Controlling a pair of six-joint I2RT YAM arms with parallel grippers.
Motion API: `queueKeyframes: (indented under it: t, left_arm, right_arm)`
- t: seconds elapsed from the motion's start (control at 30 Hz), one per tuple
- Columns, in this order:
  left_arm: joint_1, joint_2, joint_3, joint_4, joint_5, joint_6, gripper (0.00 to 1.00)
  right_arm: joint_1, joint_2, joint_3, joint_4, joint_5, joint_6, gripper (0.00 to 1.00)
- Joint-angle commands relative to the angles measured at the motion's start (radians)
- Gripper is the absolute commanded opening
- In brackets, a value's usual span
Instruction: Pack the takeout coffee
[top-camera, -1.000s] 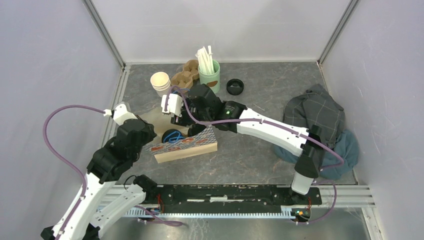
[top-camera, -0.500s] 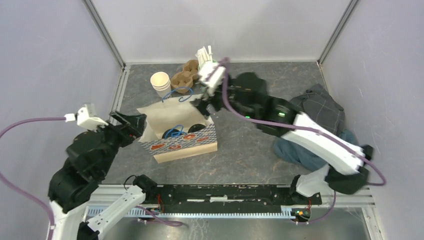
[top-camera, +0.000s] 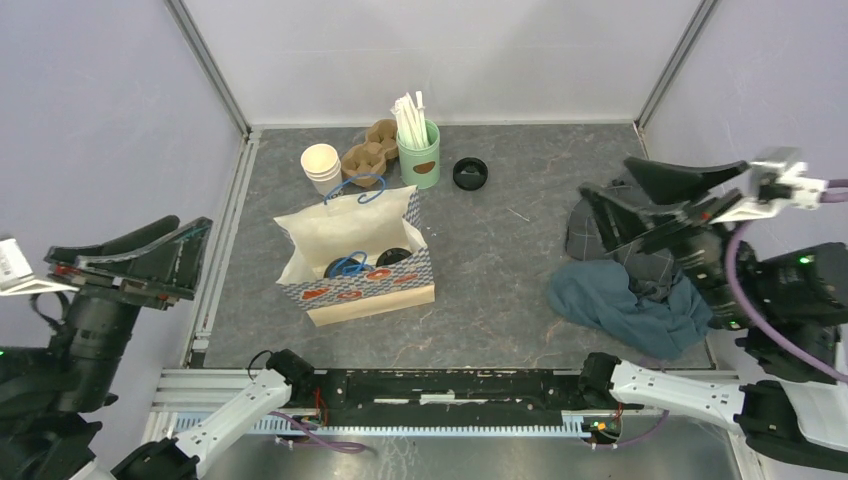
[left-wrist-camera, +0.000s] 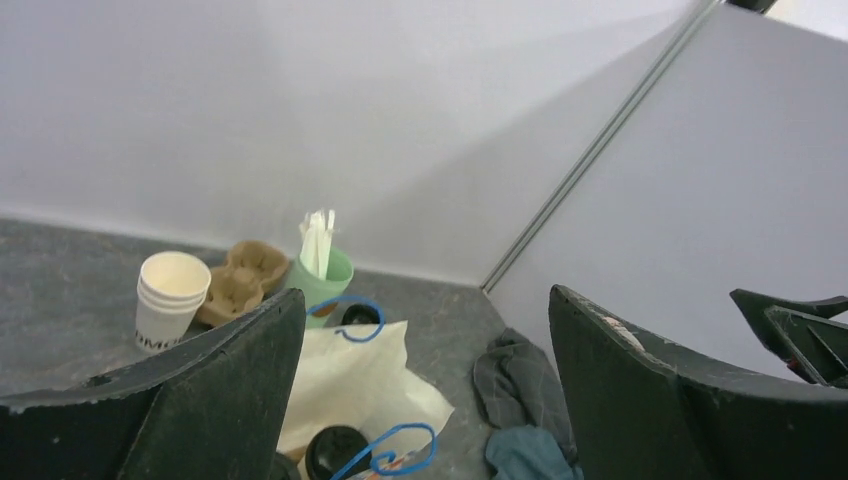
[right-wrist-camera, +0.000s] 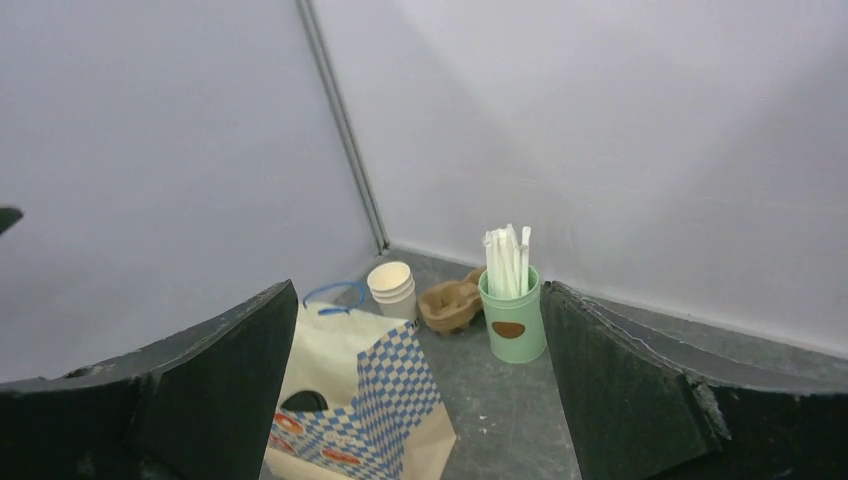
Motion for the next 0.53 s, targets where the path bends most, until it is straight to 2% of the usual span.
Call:
queueKeyframes:
  t: [0.0, 0.37, 0.43, 0.5]
  left_arm:
    - [-0.004, 0.047, 0.040, 0.104, 0.028, 0.098, 0.97]
    - [-0.004, 0.062, 0.071, 0.128, 0.025, 0.107, 0.98]
    - [-0.004, 0.056, 0.067, 0.122, 0.018, 0.105, 0.98]
    - [-0.004, 0.050, 0.060, 0.119, 0.013, 0.104, 0.98]
  right_arm:
    - [0.002, 0.018, 0.075, -0.095, 0.188, 0.125, 0.98]
    - [0.002, 0.022, 0.101, -0.170, 0.261, 0.212, 0.98]
    - [0.003, 0.015, 0.077, -0.147, 0.240, 0.188, 0.98]
    - [0.002, 0.052, 0.140, -0.236, 0.301, 0.214, 0.98]
